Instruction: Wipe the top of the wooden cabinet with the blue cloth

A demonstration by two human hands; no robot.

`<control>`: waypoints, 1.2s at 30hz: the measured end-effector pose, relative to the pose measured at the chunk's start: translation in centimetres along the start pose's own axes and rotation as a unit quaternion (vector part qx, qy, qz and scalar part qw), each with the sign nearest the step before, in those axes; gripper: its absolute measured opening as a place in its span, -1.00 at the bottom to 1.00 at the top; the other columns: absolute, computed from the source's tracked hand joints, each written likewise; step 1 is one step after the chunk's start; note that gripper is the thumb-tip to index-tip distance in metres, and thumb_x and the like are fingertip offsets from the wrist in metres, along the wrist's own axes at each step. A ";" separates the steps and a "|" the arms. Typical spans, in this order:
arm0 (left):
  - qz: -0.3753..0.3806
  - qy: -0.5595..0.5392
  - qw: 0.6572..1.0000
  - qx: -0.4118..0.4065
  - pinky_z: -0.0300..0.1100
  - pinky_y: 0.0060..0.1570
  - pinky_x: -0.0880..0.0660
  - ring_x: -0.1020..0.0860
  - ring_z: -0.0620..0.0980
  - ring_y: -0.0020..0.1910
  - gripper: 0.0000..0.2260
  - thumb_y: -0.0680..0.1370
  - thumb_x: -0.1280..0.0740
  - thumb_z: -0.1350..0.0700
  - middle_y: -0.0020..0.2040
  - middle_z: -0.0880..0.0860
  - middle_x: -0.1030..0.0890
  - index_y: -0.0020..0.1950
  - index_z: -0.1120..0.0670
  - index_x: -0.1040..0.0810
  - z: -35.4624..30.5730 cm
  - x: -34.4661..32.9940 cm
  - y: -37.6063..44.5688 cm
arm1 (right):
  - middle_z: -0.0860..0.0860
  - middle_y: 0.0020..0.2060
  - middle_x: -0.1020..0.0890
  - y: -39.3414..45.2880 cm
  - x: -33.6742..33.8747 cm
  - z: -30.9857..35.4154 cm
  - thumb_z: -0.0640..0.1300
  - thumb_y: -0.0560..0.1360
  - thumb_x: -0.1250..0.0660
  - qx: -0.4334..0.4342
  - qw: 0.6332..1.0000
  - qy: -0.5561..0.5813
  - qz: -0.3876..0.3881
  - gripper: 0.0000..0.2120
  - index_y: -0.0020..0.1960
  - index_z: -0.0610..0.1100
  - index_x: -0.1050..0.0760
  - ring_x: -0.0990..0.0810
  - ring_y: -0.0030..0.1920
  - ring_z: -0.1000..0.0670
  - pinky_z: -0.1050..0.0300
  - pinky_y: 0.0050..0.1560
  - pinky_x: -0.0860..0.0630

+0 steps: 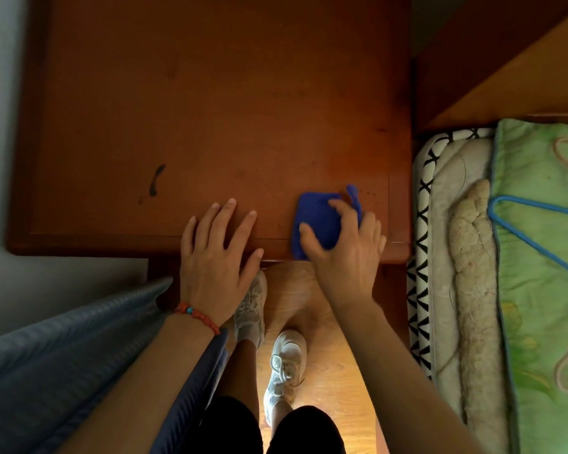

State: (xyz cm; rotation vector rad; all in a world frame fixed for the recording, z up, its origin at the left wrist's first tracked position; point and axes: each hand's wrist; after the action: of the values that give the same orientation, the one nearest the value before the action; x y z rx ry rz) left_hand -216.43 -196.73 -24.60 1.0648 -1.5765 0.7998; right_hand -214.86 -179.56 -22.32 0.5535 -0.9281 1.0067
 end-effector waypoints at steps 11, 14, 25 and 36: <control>0.012 -0.009 1.000 -0.007 0.18 0.28 -0.15 -0.27 0.20 0.34 -0.55 0.53 -0.12 -0.08 0.35 0.25 -0.37 0.35 0.12 -0.39 1.0 0.8 4.0 | -0.19 -0.12 -0.49 -0.2 -0.4 0.1 0.19 0.35 -0.23 0.009 1.000 -0.010 0.009 -0.49 0.15 -0.13 -0.46 -0.45 -0.14 -0.18 0.07 -0.10 -0.22; 0.020 -0.001 1.000 -0.022 0.18 0.29 -0.14 -0.26 0.21 0.35 -0.54 0.54 -0.11 -0.09 0.37 0.23 -0.35 0.36 0.10 -0.39 1.5 0.7 5.2 | -0.23 -0.08 -0.49 4.3 -1.1 1.2 0.20 0.36 -0.22 0.016 1.000 -0.024 0.004 -0.47 0.16 -0.15 -0.46 -0.44 -0.09 -0.21 0.02 -0.08 -0.28; 0.020 -0.007 0.999 -0.025 0.15 0.33 -0.09 -0.25 0.19 0.36 -0.56 0.52 -0.13 -0.08 0.38 0.22 -0.35 0.37 0.04 -0.31 1.9 0.6 5.6 | -0.20 -0.15 -0.50 4.4 -1.5 1.6 0.19 0.37 -0.21 0.021 0.999 -0.039 0.011 -0.48 0.16 -0.14 -0.45 -0.45 -0.17 -0.18 0.07 -0.13 -0.24; 0.036 -0.005 0.999 -0.037 0.15 0.33 -0.07 -0.21 0.19 0.37 -0.52 0.53 -0.10 -0.12 0.39 0.23 -0.32 0.39 0.06 -0.31 4.0 1.5 12.8 | -0.21 -0.06 -0.50 9.9 -2.1 3.1 0.20 0.39 -0.20 -0.004 0.999 -0.030 -0.014 -0.48 0.21 -0.11 -0.41 -0.38 -0.10 -0.12 0.11 -0.08 -0.19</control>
State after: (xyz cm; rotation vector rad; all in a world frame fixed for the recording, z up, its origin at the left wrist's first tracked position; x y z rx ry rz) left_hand -229.86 -195.69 -23.88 0.9664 -1.6481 0.7794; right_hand -225.36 -178.44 -22.67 0.5915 -0.9751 0.9648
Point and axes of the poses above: each hand's wrist, its own y-axis towards the middle knuckle, its own x-axis out of the back of the hand, z = x × y
